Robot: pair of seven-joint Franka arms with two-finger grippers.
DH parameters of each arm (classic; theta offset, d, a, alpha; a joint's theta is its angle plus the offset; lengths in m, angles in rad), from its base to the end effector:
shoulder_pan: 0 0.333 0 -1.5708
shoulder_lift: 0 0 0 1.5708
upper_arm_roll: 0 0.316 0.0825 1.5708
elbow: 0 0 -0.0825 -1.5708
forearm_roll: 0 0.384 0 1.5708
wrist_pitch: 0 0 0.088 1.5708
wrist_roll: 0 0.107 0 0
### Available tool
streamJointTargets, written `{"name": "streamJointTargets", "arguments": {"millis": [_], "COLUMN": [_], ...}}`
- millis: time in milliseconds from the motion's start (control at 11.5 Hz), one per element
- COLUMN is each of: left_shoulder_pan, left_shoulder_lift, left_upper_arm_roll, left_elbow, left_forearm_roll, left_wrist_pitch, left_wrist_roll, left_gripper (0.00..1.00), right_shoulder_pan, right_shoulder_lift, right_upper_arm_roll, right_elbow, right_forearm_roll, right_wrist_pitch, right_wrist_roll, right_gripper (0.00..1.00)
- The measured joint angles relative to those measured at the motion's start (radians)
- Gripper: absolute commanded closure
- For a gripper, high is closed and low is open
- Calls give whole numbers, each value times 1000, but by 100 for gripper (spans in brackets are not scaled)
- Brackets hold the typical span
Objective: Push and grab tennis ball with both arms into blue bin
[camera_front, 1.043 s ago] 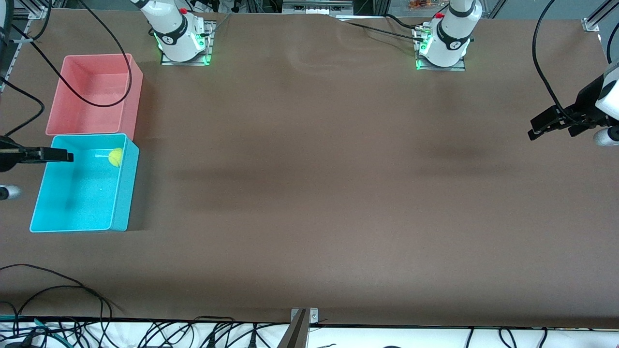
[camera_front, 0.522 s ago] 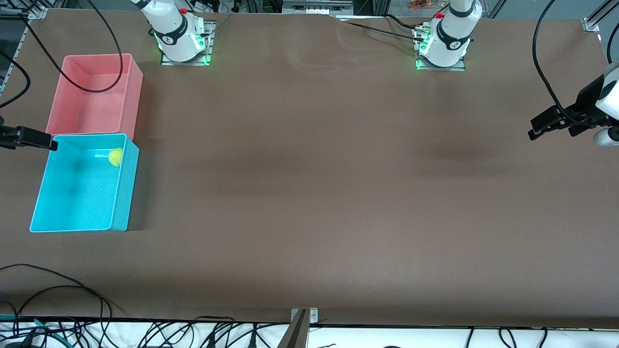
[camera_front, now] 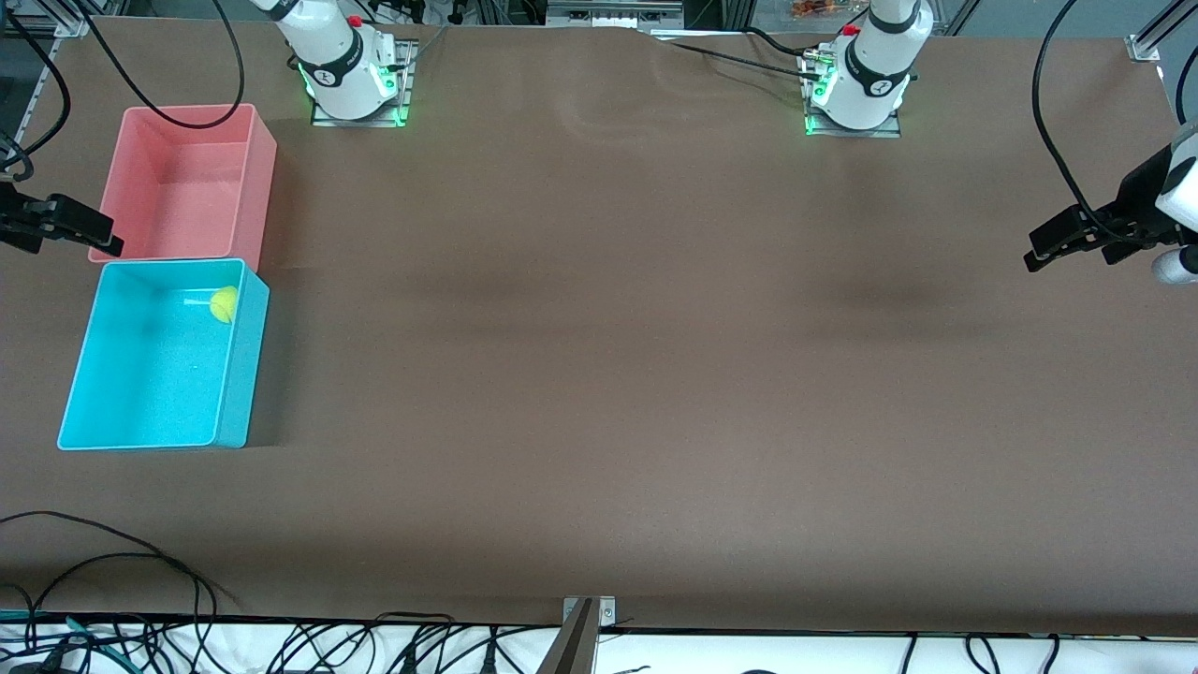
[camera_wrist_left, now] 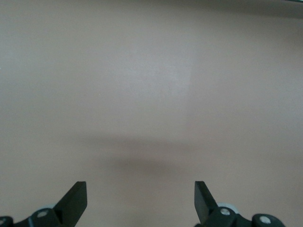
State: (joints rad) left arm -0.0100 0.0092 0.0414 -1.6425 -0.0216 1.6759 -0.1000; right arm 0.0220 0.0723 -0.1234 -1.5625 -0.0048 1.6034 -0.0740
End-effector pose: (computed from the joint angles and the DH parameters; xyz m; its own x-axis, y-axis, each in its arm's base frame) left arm 0.5652 0.0156 0.5946 0.9908 0.1332 0.0220 0.1327 -0.9909 0.0234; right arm 0.5753 -0.0565 0.5906 0.9991 -0.0272 -0.0318 -0.0268 -0.9996 0.0114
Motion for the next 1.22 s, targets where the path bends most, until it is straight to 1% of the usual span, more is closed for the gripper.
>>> {"name": "streamJointTargets", "arguments": {"millis": [87, 174, 261, 435, 609, 696, 870, 1043, 1217], "left_shoulder_pan": [0, 0, 0, 0, 0, 0, 0, 0, 0], "left_shoulder_lift": [0, 0, 0, 0, 0, 0, 0, 0, 0], "left_upper_arm_roll": [0, 0, 0, 0, 0, 0, 0, 0, 0], "left_elbow": [0, 0, 0, 0, 0, 0, 0, 0, 0], "left_forearm_roll": [0, 0, 0, 0, 0, 0, 0, 0, 0], "left_wrist_pitch": [0, 0, 0, 0, 0, 0, 0, 0, 0], "left_wrist_roll": [0, 0, 0, 0, 0, 0, 0, 0, 0], "left_gripper": [0, 0, 0, 0, 0, 0, 0, 0, 0], "right_shoulder_pan": [62, 81, 83, 86, 92, 95, 94, 82, 30], "right_shoulder_lift": [-3, -12, -30, -74, -126, -148, -172, -170, -165], "right_upper_arm_roll": [-61, -83, -90, -78, -52, -47, -48, -41, 9], "right_elbow": [-8, -22, -44, -120, -216, -241, -254, -252, -246], "right_forearm_roll": [0, 0, 0, 0, 0, 0, 0, 0, 0], "right_wrist_pitch": [1, 7, 24, 83, 186, 203, 211, 211, 211], "right_wrist_roll": [0, 0, 0, 0, 85, 113, 122, 124, 130], "right_gripper": [0, 0, 0, 0, 0, 0, 0, 0, 0]}}
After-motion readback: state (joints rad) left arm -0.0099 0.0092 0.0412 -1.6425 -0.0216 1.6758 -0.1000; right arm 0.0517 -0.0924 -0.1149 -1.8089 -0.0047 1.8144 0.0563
